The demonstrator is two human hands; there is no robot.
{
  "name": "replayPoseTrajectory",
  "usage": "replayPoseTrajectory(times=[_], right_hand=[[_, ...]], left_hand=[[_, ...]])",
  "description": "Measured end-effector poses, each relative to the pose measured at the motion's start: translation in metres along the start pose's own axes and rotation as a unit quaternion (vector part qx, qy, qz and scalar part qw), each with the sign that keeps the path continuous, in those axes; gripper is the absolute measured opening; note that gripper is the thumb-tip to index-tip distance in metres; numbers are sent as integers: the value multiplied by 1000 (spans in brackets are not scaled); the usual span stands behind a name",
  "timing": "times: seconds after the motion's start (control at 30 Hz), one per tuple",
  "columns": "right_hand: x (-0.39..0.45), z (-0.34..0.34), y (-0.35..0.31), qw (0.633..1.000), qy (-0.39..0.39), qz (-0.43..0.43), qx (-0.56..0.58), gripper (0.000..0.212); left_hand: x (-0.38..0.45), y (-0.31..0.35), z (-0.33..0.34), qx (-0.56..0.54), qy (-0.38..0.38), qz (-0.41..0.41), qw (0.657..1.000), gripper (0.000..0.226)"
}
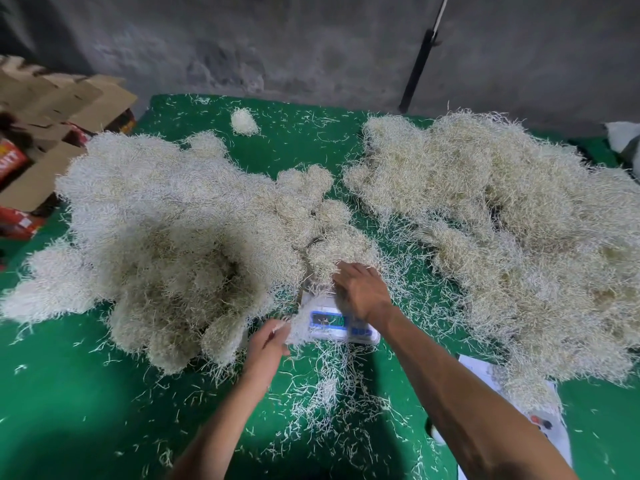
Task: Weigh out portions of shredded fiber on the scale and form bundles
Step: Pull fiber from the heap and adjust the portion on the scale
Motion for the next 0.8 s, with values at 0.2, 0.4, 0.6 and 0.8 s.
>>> replayPoseTrajectory(times=[0.2, 0.4, 0.6, 0.8], right_hand=[[-9, 4, -6, 999, 24, 3, 22, 52], [-15, -4, -13, 999, 45, 7, 20, 66], [-41, -5, -48, 984, 161, -31, 70, 49], [-65, 33, -119, 977, 58, -113, 171, 59]], left_hand=[[1, 0, -12, -344, -2, -59, 937, 37], [4, -4, -33, -287, 162, -171, 928, 17], [-17, -21, -55, -187, 210, -140, 950, 29], [-29, -41, -60, -142, 154, -91, 974, 18]])
Point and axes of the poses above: each hand's wrist, its own x-axis towards the middle knuckle, its own z-axis out of the palm, y = z × x, the point moved 5 cm from there along x, towards the middle knuckle, and after that the axes turned 3 degrees about x, right-handed, at the moved point
